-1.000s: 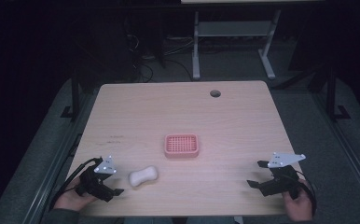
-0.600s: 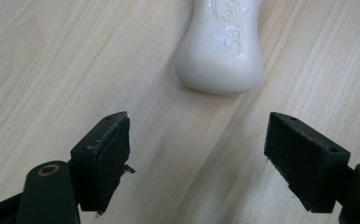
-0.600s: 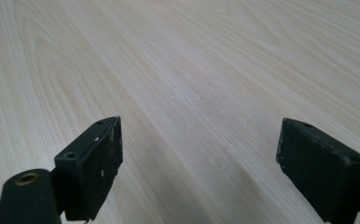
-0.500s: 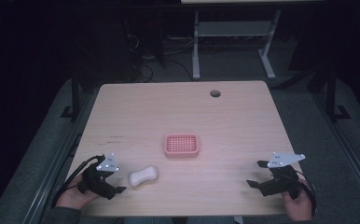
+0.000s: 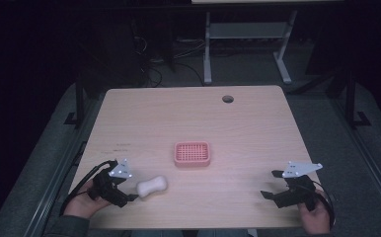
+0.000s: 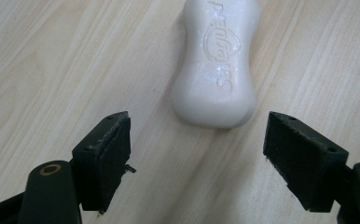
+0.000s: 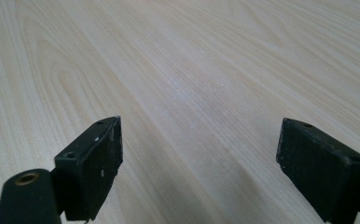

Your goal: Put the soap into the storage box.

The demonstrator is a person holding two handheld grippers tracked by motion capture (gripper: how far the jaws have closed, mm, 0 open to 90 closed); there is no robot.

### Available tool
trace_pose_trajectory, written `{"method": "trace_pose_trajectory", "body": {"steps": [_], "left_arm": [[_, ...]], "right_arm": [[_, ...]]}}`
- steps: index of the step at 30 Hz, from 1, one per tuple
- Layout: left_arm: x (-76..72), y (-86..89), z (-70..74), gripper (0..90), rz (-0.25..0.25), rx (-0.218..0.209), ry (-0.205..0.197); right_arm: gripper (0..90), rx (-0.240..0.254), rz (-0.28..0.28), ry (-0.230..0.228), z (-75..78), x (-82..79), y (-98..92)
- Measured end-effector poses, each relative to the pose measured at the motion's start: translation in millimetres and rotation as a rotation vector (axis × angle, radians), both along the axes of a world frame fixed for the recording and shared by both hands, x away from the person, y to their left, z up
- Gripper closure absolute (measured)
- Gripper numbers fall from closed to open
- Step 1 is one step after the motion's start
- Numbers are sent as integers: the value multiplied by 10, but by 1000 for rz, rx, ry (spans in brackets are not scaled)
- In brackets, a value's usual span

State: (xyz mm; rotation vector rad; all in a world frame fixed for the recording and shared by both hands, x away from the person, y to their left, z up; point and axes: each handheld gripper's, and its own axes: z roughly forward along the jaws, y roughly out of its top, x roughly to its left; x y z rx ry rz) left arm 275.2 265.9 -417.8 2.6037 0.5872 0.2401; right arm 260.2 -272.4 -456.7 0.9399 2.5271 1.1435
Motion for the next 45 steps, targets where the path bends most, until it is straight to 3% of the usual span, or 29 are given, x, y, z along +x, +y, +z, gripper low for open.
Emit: {"method": "trace_pose_trajectory", "body": {"steps": [22, 45], "left_arm": [[133, -256, -23, 234, -52, 23, 28], [209, -421, -44, 240, -72, 48, 47]], "right_arm": [[142, 3, 2, 1, 2, 4, 2], [142, 6, 3, 1, 1, 9, 4]]}}
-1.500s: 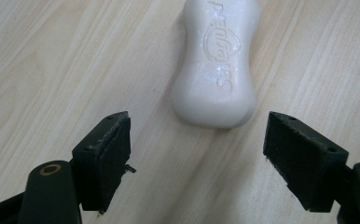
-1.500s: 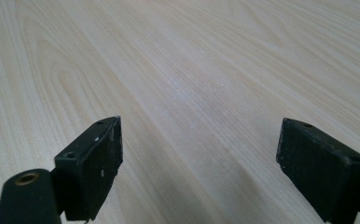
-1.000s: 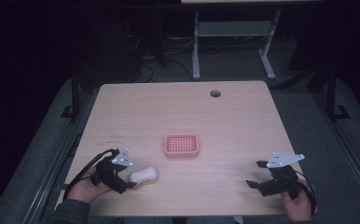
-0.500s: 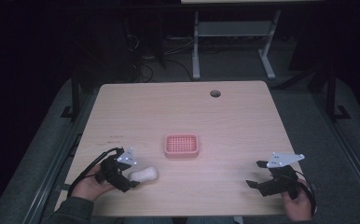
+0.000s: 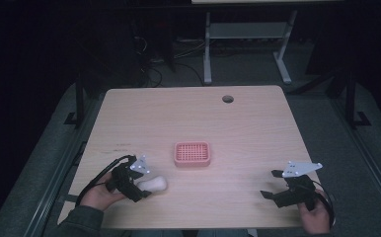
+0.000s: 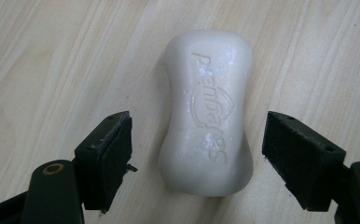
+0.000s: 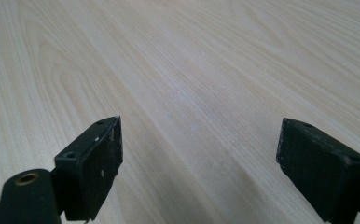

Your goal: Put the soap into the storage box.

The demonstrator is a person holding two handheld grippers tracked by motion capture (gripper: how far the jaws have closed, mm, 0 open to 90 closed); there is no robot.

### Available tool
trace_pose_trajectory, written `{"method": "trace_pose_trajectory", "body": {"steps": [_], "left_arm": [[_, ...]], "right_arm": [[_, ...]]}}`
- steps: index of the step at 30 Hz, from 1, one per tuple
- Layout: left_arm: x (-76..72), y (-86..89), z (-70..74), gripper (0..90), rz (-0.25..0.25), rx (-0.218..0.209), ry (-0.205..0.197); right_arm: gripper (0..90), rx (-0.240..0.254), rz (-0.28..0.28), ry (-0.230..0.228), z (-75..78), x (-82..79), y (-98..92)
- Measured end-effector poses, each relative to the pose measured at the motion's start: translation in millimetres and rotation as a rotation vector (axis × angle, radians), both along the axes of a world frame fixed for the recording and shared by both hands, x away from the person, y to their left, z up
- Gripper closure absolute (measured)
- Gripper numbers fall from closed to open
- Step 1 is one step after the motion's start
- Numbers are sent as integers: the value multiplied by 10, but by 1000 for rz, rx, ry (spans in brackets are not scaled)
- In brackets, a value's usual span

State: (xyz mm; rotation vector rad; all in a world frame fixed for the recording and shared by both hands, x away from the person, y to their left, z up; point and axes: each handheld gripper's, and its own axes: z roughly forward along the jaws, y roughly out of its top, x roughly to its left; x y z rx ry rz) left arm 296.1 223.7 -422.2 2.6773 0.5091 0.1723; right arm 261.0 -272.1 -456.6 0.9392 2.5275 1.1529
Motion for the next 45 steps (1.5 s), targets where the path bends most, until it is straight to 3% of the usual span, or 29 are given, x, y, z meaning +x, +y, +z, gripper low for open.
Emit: {"method": "trace_pose_trajectory", "body": {"steps": [20, 37, 45], "left_arm": [[65, -171, -60, 303, -10, 41, 37], [111, -255, -150, 419, -13, 89, 93], [124, -288, -163, 461, -23, 96, 97]], "right_arm": [[142, -2, 4, 1, 1, 3, 7], [142, -2, 8, -2, 4, 6, 10], [142, -3, 9, -4, 6, 5, 9]]}}
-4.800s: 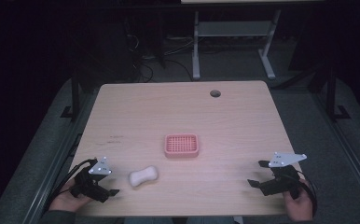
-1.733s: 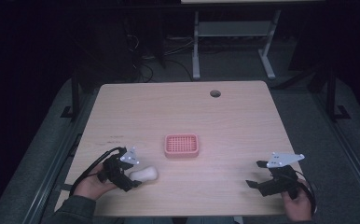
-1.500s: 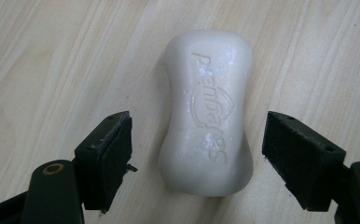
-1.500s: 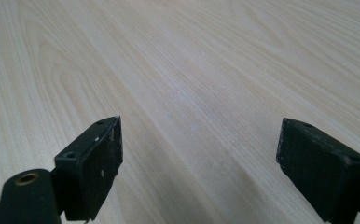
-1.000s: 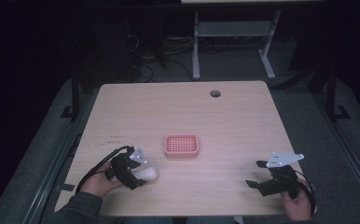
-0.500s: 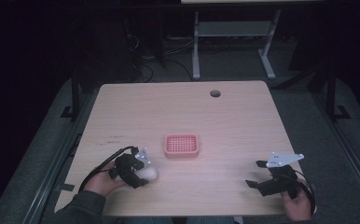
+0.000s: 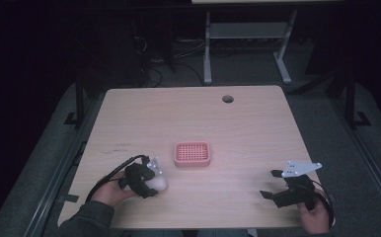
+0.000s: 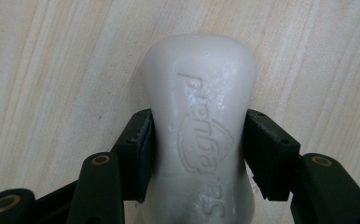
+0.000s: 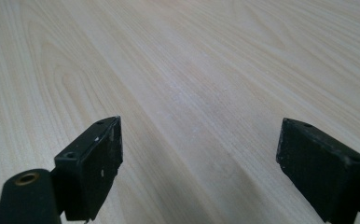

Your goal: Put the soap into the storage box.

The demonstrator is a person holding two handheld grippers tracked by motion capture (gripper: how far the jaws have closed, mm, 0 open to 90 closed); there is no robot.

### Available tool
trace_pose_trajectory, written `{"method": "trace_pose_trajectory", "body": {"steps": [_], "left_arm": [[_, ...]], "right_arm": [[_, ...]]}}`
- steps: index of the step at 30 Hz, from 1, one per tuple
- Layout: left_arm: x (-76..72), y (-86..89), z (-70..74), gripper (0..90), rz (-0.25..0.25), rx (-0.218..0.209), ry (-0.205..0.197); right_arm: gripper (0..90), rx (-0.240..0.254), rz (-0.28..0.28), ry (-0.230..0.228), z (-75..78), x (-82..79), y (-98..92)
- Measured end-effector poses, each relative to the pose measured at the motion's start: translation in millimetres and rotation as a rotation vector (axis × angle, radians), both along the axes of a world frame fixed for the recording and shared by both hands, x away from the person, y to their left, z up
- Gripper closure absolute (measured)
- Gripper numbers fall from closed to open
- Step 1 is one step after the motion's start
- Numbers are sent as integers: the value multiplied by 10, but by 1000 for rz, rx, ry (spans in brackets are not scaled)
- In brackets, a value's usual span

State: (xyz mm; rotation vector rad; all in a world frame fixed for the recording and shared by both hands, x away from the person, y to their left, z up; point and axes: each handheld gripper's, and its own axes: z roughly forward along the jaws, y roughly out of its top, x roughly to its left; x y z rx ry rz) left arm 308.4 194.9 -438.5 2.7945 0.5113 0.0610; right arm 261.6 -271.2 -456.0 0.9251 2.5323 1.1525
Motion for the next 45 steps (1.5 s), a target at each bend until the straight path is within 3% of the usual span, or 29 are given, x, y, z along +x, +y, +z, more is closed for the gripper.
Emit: {"method": "trace_pose_trajectory", "body": {"steps": [22, 34, 45], "left_arm": [[-16, -5, 11, 498, 2, -12, -4], [32, -53, 118, 498, -10, -40, -19], [128, -106, 209, 498, -30, -46, -6]], "right_arm": [[142, 6, -4, -5, 9, -10, -2], [142, 20, -14, -9, 19, -19, -23], [142, 28, -15, -13, 25, -23, -33]]}}
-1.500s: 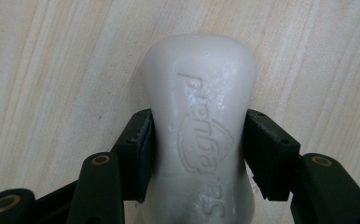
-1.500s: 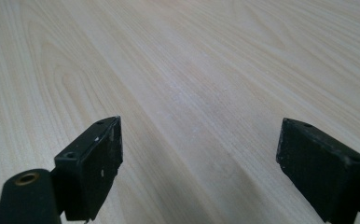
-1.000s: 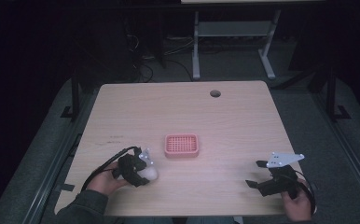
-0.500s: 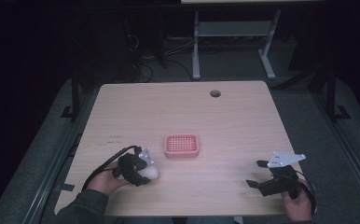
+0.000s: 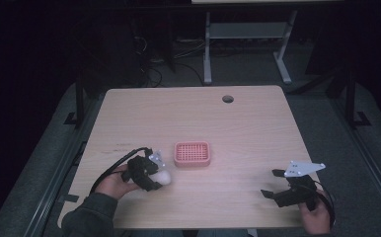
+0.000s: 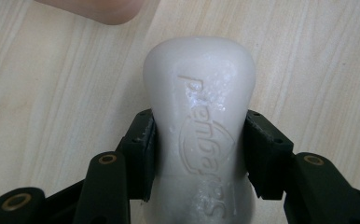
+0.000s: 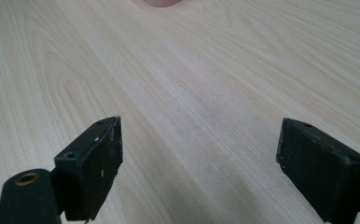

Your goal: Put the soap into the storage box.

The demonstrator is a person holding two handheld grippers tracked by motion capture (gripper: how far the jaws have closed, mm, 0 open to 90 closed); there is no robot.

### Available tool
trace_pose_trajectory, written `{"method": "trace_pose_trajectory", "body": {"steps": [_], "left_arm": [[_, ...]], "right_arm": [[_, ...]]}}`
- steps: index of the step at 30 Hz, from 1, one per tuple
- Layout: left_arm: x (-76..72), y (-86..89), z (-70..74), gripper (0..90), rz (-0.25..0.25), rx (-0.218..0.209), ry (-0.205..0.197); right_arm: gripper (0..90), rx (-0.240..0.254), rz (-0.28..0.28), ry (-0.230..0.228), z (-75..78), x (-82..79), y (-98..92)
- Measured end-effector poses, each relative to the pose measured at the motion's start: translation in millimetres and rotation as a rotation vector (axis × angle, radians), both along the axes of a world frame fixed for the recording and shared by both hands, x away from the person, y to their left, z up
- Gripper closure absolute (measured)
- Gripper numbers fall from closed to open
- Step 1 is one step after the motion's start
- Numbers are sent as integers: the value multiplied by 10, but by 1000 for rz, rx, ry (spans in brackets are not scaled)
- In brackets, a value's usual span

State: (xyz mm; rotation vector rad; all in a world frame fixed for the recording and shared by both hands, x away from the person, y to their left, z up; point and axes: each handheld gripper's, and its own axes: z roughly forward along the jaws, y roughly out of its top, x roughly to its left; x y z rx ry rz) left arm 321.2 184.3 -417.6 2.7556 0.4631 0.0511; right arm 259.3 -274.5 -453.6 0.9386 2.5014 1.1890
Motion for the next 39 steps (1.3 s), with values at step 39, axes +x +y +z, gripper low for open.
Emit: {"method": "trace_pose_trajectory", "body": {"steps": [39], "left_arm": [[279, -202, 170, 498, -57, 16, 20]], "right_arm": [[142, 20, 4, -1, 4, 3, -5]]}}
